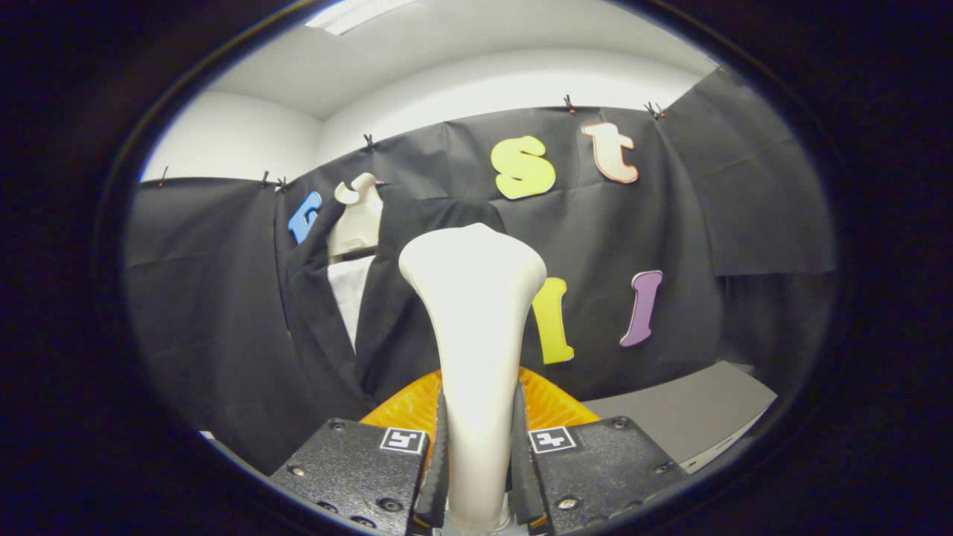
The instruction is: Iron the clothes twice with a garment steamer, once on the left side and once on the right side.
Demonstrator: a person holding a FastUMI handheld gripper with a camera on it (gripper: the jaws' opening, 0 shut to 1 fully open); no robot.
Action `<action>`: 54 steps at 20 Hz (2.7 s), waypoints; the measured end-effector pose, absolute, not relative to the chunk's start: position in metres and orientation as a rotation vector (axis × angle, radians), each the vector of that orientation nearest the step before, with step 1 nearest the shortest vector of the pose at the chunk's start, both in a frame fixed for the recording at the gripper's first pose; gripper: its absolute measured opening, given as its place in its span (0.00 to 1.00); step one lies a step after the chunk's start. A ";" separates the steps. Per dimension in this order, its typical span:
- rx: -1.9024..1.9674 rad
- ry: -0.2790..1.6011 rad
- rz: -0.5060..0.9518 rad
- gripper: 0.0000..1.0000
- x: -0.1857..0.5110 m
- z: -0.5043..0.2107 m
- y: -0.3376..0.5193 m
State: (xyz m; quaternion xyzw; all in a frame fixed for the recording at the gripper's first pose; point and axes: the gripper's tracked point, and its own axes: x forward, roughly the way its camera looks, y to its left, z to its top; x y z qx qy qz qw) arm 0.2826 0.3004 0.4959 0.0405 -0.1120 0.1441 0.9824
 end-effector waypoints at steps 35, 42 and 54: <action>-0.081 0.018 0.256 0.37 0.308 0.308 0.374; -0.099 0.086 0.262 0.37 0.312 0.260 0.376; -0.148 0.274 0.278 0.38 0.320 0.148 0.380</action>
